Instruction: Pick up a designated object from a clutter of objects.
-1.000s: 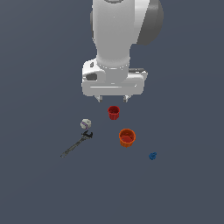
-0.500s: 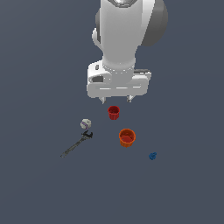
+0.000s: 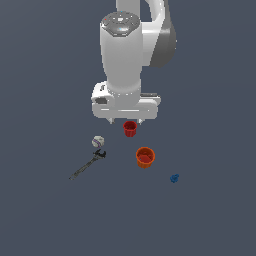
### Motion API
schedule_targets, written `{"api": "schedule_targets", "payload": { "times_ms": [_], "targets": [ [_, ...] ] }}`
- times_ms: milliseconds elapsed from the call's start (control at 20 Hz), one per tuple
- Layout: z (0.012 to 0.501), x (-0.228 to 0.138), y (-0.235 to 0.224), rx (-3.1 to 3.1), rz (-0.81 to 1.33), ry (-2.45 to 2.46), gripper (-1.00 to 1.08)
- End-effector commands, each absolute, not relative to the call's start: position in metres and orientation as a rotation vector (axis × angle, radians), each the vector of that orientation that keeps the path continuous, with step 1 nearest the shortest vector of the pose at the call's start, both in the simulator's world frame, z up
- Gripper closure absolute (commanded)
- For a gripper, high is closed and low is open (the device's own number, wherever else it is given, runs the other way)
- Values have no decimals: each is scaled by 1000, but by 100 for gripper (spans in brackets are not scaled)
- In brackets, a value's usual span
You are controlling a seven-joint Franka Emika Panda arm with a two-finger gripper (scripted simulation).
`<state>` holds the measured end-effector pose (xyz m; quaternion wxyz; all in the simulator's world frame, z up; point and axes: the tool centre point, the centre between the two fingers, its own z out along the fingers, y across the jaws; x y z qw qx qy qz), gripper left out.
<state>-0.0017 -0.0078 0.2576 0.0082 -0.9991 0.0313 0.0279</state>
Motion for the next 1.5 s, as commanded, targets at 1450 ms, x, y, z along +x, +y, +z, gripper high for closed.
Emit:
{"api": "schedule_targets", "payload": {
  "times_ms": [1450],
  "targets": [
    [87,-64,-156,-2877,0,1261,-92]
  ]
}}
